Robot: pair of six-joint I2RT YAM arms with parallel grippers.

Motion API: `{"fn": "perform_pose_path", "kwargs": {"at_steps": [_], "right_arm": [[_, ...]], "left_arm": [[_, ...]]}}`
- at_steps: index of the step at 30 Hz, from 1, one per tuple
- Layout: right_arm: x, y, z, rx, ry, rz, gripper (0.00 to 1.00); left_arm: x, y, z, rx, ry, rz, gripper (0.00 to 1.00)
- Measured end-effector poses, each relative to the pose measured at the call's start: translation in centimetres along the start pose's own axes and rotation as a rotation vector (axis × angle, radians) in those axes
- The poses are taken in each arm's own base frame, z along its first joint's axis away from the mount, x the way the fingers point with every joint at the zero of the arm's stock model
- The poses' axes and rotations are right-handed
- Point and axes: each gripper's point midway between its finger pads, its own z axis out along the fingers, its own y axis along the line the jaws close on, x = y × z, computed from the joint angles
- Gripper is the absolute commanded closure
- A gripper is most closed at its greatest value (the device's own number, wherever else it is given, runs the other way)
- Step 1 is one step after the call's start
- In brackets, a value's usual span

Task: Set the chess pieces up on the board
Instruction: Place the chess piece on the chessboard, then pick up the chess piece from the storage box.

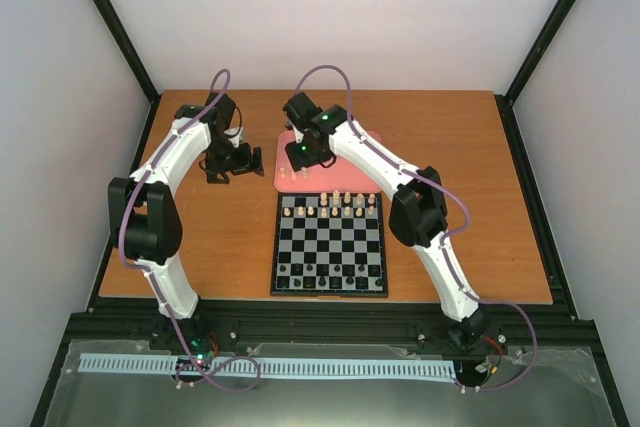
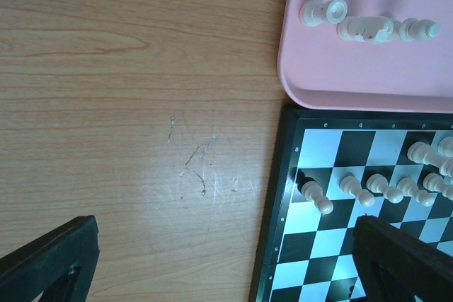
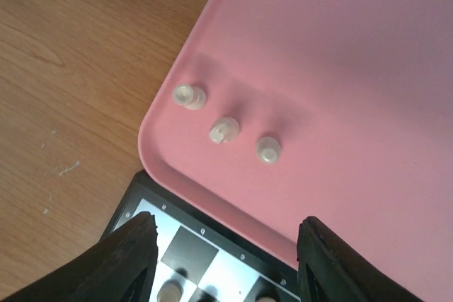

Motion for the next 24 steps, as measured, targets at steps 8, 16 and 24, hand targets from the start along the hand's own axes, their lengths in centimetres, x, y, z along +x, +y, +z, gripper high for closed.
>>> {"fn": "perform_pose_path", "kwargs": {"at_steps": [8, 16, 24], "right_arm": [[1.1, -1.4, 4.5, 0.001, 0.075, 0.034, 0.48], [0.6, -1.9, 5.6, -0.012, 0.06, 0.047, 0.53], [1.2, -2.4, 7.9, -0.014, 0.085, 0.055, 0.54]], "left_arm": [[0.0, 0.0, 0.0, 0.0, 0.0, 0.0, 0.0], [0.0, 0.0, 0.0, 0.0, 0.0, 0.0, 0.0], [0.0, 0.0, 0.0, 0.0, 0.0, 0.0, 0.0]]}}
